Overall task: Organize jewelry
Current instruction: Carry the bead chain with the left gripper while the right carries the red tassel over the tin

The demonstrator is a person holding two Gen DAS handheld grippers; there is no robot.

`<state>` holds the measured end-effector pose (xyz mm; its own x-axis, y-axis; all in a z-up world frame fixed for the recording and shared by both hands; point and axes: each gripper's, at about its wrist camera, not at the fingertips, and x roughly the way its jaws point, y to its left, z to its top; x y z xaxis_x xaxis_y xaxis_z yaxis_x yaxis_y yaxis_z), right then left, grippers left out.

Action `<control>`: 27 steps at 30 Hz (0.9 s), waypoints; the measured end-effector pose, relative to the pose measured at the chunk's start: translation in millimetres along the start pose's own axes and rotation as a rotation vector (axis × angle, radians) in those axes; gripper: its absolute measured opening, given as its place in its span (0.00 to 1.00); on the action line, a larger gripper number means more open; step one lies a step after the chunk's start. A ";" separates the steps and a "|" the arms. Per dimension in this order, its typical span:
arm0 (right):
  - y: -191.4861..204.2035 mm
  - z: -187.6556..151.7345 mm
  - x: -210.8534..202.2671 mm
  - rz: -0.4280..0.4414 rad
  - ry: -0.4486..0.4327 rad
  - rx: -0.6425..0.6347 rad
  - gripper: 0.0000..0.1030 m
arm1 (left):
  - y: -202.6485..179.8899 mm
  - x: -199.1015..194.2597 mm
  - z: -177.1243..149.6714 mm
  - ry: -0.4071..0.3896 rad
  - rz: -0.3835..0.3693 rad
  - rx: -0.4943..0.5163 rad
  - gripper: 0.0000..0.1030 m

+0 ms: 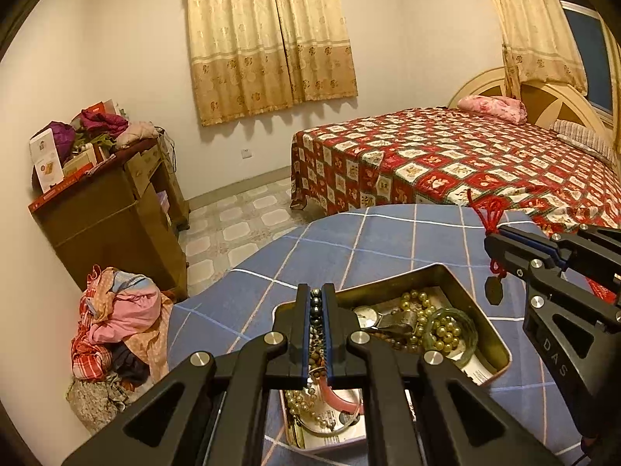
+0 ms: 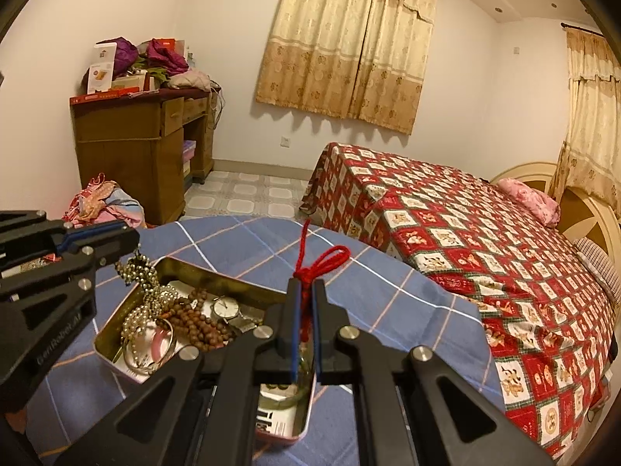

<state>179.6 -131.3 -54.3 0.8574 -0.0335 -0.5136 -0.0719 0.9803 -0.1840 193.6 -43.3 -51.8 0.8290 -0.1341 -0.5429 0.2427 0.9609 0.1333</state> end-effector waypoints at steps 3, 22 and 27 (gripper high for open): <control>0.3 0.6 6.7 0.000 0.009 0.006 0.06 | -0.7 6.6 -0.5 0.008 0.005 0.002 0.04; 15.4 -7.8 41.5 0.023 0.073 -0.004 0.07 | -0.8 37.2 -13.1 0.063 0.006 0.000 0.04; 17.5 -11.1 45.2 0.027 0.089 -0.008 0.07 | -2.5 40.5 -16.0 0.071 0.004 -0.004 0.04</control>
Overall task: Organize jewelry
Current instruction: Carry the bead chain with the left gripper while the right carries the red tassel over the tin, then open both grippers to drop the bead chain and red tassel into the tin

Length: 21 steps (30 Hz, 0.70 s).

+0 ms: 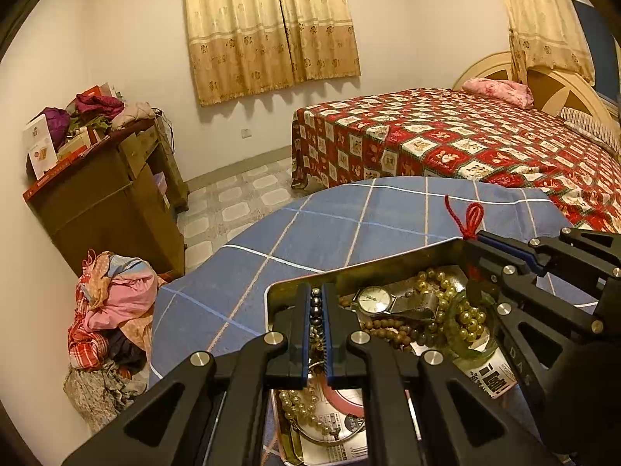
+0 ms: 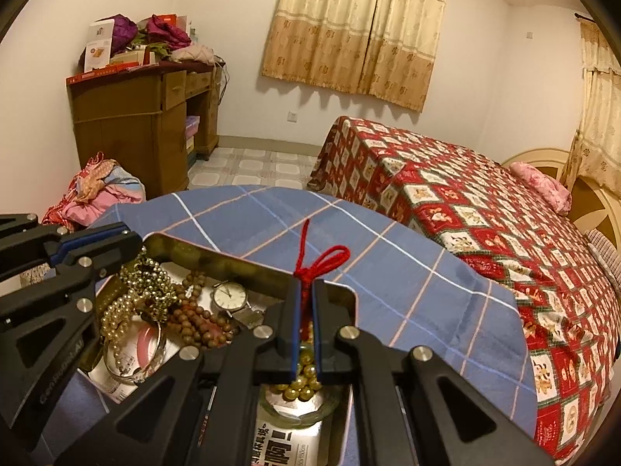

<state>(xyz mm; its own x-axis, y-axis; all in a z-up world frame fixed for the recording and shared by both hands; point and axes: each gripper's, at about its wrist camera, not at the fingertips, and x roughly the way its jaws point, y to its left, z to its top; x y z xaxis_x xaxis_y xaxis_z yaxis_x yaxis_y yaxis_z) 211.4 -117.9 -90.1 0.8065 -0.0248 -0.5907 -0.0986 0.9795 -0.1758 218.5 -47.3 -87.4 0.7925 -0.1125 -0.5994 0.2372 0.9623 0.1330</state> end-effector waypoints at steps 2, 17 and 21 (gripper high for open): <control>0.3 0.1 1.9 -0.002 0.003 -0.001 0.07 | -0.2 0.8 -1.2 0.002 0.000 0.003 0.04; 3.4 -10.6 13.4 0.012 0.052 -0.005 0.11 | 1.4 12.9 -11.9 0.041 0.005 0.006 0.05; 1.5 -16.7 10.1 -0.006 0.044 -0.003 0.52 | 3.4 8.3 -12.7 0.045 0.047 0.004 0.35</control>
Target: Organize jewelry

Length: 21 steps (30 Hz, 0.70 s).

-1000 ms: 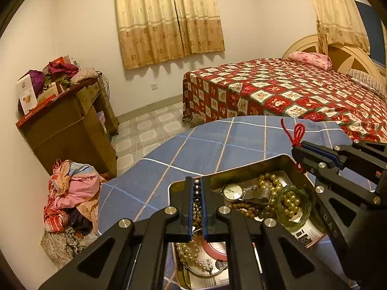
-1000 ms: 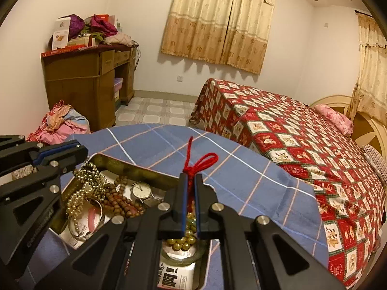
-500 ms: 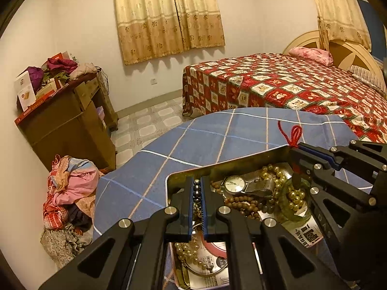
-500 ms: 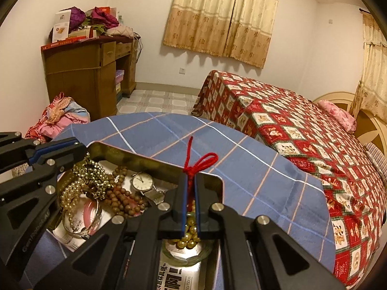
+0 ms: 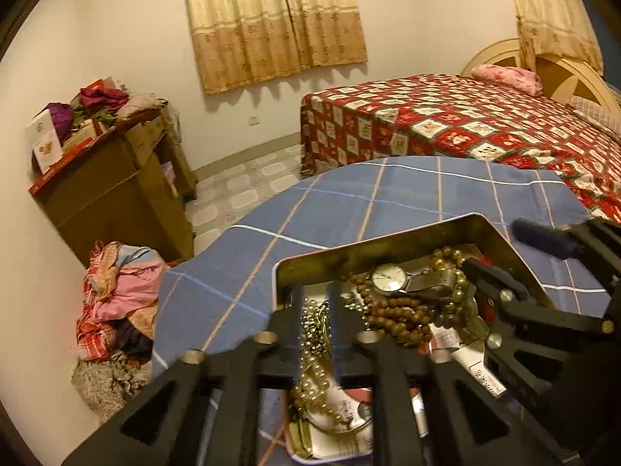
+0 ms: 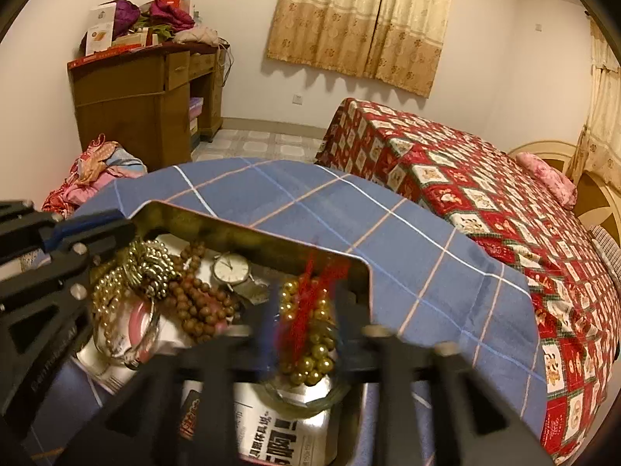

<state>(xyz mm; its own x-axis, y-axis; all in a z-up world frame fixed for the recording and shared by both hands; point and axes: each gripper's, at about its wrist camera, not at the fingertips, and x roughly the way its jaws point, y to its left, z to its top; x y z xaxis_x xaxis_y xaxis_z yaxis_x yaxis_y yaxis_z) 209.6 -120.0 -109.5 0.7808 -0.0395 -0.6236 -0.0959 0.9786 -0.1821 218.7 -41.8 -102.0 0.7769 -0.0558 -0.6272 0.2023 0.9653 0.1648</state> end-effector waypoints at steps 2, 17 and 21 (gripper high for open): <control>-3.7 -2.6 -4.0 -0.005 -0.001 0.018 0.55 | 3.9 -10.3 -1.7 -0.042 0.053 -0.013 0.81; -22.4 -16.2 -76.6 -0.013 -0.094 0.099 0.63 | 26.4 -93.2 -27.5 -0.146 0.065 -0.068 0.89; -17.7 -14.7 -92.4 -0.010 -0.125 0.095 0.65 | 29.7 -107.2 -30.5 -0.160 0.066 -0.079 0.89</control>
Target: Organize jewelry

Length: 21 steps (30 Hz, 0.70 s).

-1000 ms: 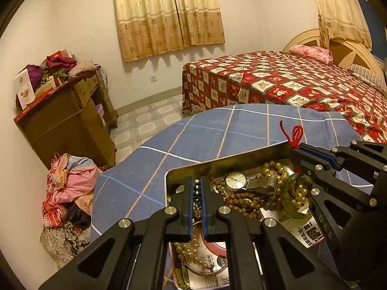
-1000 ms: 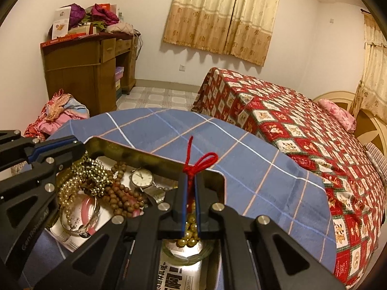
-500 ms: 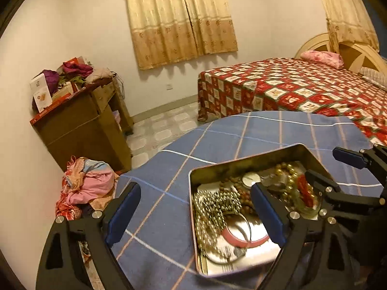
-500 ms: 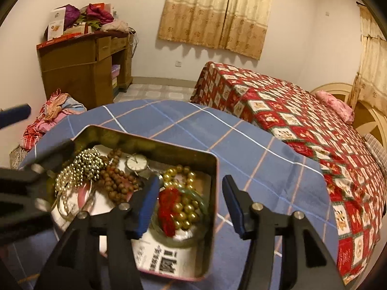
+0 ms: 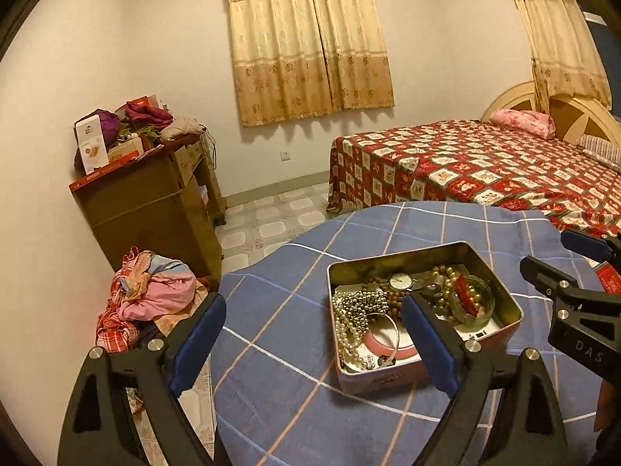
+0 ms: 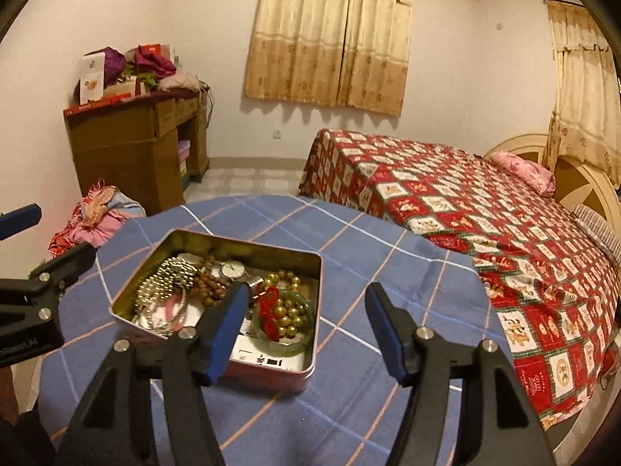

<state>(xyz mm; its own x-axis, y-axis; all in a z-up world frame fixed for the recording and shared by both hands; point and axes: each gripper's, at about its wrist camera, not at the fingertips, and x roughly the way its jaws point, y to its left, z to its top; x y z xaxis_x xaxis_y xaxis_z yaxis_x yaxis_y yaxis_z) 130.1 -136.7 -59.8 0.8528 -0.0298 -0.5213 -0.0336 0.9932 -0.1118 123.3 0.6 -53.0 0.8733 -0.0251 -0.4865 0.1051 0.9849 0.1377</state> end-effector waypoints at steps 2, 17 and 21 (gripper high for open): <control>-0.7 -0.3 -3.6 0.001 -0.008 -0.001 0.65 | -0.4 -4.4 -0.2 -0.003 0.001 0.004 0.89; -3.2 -5.8 -12.7 0.016 -0.021 0.009 0.65 | -1.4 -8.5 -2.0 0.002 0.011 -0.001 0.89; -3.0 -5.9 -13.1 0.017 -0.023 0.010 0.65 | -1.3 -8.7 -2.2 0.001 0.012 0.001 0.89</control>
<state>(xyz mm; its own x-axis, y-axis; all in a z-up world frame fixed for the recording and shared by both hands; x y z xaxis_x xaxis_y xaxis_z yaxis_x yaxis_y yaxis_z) 115.9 -139.9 -57.7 0.8638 -0.0104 -0.5037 -0.0433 0.9945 -0.0948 114.5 -0.1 -50.9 0.8739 -0.0127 -0.4860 0.0945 0.9850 0.1443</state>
